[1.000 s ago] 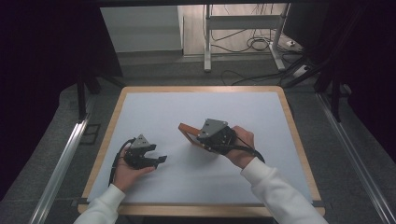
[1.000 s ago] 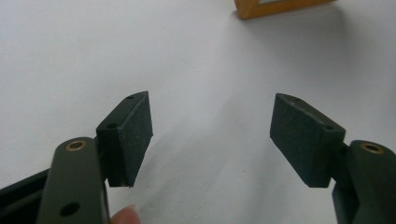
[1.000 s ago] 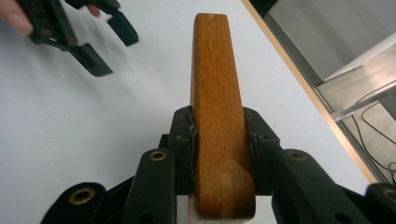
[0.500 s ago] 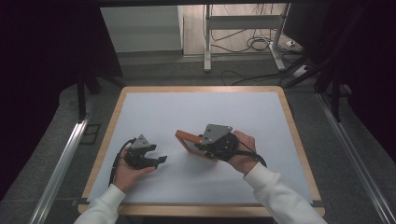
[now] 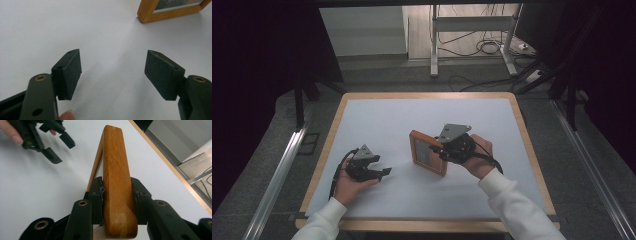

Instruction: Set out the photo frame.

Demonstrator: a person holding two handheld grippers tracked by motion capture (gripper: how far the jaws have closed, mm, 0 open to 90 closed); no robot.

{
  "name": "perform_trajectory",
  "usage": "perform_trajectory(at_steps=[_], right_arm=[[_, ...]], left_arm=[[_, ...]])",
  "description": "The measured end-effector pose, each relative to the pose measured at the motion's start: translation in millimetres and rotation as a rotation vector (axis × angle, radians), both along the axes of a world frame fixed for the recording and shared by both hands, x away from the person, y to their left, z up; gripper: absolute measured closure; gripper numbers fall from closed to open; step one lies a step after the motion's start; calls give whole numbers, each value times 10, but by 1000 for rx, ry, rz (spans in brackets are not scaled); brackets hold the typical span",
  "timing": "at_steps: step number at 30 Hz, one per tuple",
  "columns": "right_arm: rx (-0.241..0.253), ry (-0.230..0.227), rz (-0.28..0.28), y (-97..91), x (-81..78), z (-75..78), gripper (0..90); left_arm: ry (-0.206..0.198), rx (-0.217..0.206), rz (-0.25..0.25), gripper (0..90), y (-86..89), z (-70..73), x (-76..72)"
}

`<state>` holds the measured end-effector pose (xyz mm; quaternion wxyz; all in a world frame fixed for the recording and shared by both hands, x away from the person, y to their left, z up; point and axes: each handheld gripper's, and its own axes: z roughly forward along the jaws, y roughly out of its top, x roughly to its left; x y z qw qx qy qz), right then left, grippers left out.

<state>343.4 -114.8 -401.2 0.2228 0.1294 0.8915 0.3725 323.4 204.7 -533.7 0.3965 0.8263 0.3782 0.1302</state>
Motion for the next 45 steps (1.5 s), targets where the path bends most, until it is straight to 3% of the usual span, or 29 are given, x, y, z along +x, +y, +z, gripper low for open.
perform_trajectory(at_steps=[10,16,25,29,31,38,45], right_arm=[[13,-2,-76,-70,226,-59,565],[37,21,-138,-97,378,-114,505],[44,35,-184,-120,512,-192,438],[59,45,-200,-109,528,-196,417],[60,24,-215,-97,516,-191,366],[139,31,-271,-165,452,-142,240],[218,61,-299,-361,326,-163,197]], left_arm=[[-1,7,-8,295,0,-5,3],[1,9,-11,295,-8,-7,1],[2,10,-12,295,-11,-13,3],[-1,11,-12,294,-9,-9,-1],[-3,10,-10,294,-7,-6,-2],[-4,10,-10,293,-7,-3,-4],[-5,10,-10,293,-9,-1,-6]])
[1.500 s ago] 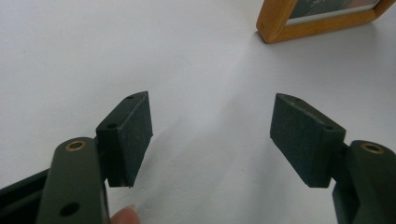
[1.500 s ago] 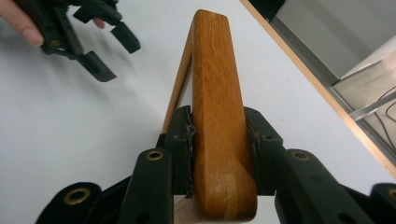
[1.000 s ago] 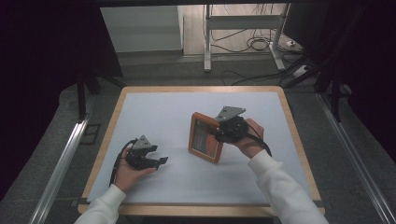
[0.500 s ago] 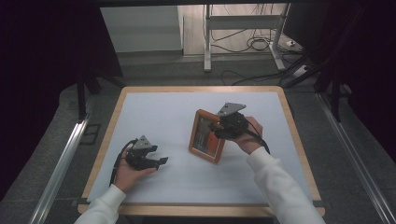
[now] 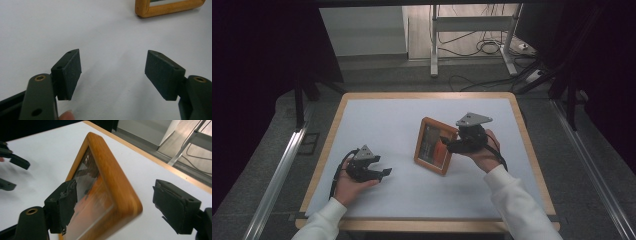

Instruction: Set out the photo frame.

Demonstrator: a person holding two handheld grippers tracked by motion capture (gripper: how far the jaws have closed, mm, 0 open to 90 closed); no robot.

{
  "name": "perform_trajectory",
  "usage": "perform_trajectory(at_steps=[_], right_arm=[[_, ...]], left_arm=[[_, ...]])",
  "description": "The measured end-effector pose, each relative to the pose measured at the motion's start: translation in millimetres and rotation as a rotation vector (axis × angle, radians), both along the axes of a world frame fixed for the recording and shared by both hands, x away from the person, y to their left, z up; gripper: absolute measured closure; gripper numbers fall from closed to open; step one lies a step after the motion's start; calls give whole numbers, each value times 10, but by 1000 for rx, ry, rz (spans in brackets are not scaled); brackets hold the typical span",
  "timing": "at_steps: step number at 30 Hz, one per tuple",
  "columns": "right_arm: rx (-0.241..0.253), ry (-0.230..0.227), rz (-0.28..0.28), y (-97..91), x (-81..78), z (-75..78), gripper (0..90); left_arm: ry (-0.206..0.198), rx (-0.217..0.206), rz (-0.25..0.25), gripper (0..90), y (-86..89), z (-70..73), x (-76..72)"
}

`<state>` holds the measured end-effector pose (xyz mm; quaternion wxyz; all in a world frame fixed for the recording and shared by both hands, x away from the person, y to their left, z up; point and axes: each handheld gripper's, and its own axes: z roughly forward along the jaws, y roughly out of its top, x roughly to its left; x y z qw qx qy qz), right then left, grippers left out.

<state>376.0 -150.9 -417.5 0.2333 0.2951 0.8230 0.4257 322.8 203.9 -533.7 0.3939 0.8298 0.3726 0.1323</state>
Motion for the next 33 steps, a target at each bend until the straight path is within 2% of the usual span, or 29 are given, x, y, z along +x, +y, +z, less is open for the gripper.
perform_trajectory(at_steps=[4,9,16,19,23,30,33], right_arm=[[78,27,-9,-134,-130,-54,181],[109,31,-18,-253,-302,-146,176],[116,48,-31,-381,-476,-360,181],[110,63,-33,-416,-525,-439,213],[98,79,-12,-437,-598,-543,315],[72,99,67,-339,-717,-601,669],[37,89,108,-259,-755,-600,788]], left_arm=[[-3,-3,-1,292,-12,9,-7],[-7,-5,-5,290,-23,24,-16],[-6,-6,-5,288,-33,23,-20],[-7,-10,-4,288,-33,24,-21],[-10,-12,-4,288,-24,28,-22],[-14,-11,-5,288,-12,38,-25],[-8,-12,-3,288,-16,30,-21]])
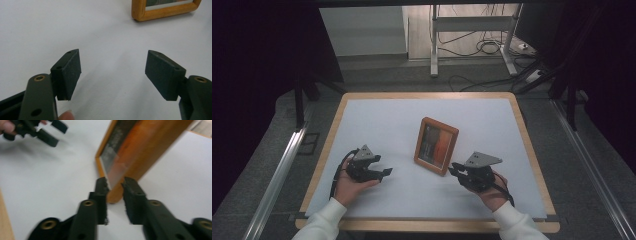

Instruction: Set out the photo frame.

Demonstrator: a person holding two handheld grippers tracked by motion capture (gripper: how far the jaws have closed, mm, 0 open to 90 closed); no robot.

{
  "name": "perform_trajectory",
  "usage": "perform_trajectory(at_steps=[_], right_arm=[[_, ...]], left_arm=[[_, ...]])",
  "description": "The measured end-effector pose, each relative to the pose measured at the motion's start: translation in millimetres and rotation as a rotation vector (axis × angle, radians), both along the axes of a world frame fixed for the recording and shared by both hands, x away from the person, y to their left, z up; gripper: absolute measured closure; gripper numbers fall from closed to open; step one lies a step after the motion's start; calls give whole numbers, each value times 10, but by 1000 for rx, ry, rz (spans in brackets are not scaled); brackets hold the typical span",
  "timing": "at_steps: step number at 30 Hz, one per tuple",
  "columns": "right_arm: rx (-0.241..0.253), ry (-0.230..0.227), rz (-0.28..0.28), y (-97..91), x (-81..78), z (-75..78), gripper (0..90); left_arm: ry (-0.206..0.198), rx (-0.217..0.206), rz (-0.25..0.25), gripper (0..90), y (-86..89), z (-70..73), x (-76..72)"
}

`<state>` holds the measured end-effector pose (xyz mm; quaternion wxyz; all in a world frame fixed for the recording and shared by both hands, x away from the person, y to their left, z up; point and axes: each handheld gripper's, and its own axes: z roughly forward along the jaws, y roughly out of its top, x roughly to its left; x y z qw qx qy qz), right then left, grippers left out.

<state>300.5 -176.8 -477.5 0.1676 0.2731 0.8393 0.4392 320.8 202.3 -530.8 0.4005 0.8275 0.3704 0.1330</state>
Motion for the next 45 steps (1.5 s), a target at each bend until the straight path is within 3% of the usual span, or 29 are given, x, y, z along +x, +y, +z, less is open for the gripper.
perform_trajectory(at_steps=[5,11,19,29,31,45], right_arm=[[-25,7,57,109,-19,-42,886],[-81,7,76,283,20,-184,898],[-111,23,88,414,81,-264,900],[-139,52,37,377,216,-404,900],[-131,67,44,378,233,-425,900],[-144,59,45,336,254,-430,900]], left_arm=[[-2,1,-5,288,-9,-1,-3],[0,3,-7,288,-6,-7,1],[3,3,-9,289,-16,-10,-2],[4,14,-18,288,-28,-20,0],[4,15,-18,288,-28,-20,0],[9,22,-24,288,-30,-31,3]])
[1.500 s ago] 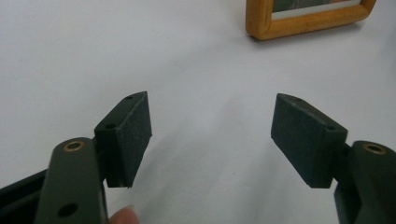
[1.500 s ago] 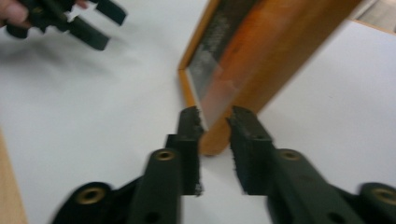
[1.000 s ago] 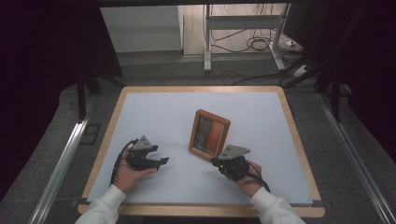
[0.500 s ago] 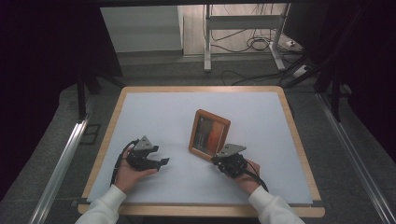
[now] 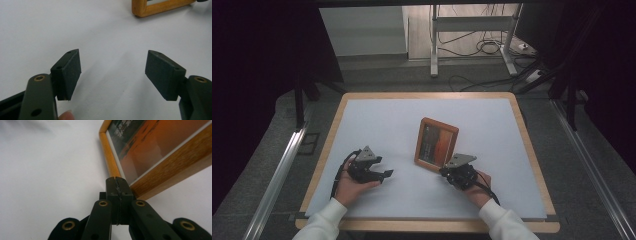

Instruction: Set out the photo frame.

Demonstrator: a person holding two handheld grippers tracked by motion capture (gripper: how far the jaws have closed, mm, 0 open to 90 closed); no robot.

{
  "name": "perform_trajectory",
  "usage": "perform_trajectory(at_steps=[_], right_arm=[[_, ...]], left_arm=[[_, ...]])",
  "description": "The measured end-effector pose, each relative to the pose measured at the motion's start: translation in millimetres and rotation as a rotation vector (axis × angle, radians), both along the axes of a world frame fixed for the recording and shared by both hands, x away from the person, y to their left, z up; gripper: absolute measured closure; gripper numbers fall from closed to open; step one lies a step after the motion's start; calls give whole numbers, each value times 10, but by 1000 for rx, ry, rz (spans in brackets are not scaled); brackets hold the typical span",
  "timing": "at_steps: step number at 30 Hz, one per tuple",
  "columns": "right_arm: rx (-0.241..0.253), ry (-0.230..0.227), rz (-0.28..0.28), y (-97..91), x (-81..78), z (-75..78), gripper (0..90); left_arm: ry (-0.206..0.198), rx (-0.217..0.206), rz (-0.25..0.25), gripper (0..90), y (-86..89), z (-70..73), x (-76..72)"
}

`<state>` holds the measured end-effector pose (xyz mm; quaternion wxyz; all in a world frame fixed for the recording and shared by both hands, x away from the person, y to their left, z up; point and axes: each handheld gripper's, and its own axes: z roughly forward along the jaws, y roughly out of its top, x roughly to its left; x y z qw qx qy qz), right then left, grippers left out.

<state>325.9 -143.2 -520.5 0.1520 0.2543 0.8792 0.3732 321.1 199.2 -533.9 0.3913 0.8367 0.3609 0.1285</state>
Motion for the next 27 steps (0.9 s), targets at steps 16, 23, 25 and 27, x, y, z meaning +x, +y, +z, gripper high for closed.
perform_trajectory(at_steps=[16,23,25,27], right_arm=[[-17,-5,-50,-151,90,-33,900],[-17,1,-50,-151,88,-42,900],[-14,0,-49,-152,82,-40,900],[-3,1,-45,-160,72,-30,900]], left_arm=[[2,3,2,287,7,-2,4],[2,4,1,287,6,-3,4],[1,2,2,287,10,-2,5],[3,-2,4,287,15,-4,7]])
